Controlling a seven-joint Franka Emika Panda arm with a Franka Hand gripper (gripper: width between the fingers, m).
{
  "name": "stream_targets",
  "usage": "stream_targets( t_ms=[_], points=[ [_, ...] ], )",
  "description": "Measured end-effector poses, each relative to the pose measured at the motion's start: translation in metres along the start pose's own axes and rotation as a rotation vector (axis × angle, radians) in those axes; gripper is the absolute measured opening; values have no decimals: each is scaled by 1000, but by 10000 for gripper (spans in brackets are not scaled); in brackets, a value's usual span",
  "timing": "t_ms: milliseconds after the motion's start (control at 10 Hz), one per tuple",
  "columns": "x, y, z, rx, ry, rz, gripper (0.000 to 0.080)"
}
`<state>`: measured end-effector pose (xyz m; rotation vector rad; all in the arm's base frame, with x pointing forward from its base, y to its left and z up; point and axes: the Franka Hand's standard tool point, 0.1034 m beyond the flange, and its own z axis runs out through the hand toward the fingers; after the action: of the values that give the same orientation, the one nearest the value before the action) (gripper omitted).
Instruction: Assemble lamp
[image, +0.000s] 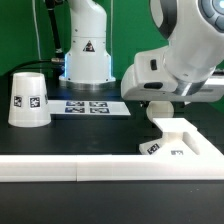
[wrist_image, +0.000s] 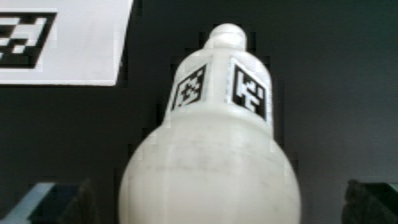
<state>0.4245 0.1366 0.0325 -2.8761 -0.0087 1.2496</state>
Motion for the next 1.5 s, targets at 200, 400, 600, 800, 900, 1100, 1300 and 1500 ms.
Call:
stream_targets(
  t_ms=[200, 400, 600, 800, 900, 1100, 1300, 1500],
  points=[
    [1, 1, 11, -1, 4, 2, 699],
    [3, 2, 19, -2, 7, 5, 699],
    [5, 3, 25, -1, 9, 7, 699],
    [7, 4, 26, -1, 9, 9, 687],
    [7, 5, 26, 0, 8, 11, 687],
    [8, 5, 25, 1, 11, 12, 576],
    [5, 8, 17, 6, 19, 4, 576],
    [-7, 15, -9, 14, 15, -13, 576]
  ],
)
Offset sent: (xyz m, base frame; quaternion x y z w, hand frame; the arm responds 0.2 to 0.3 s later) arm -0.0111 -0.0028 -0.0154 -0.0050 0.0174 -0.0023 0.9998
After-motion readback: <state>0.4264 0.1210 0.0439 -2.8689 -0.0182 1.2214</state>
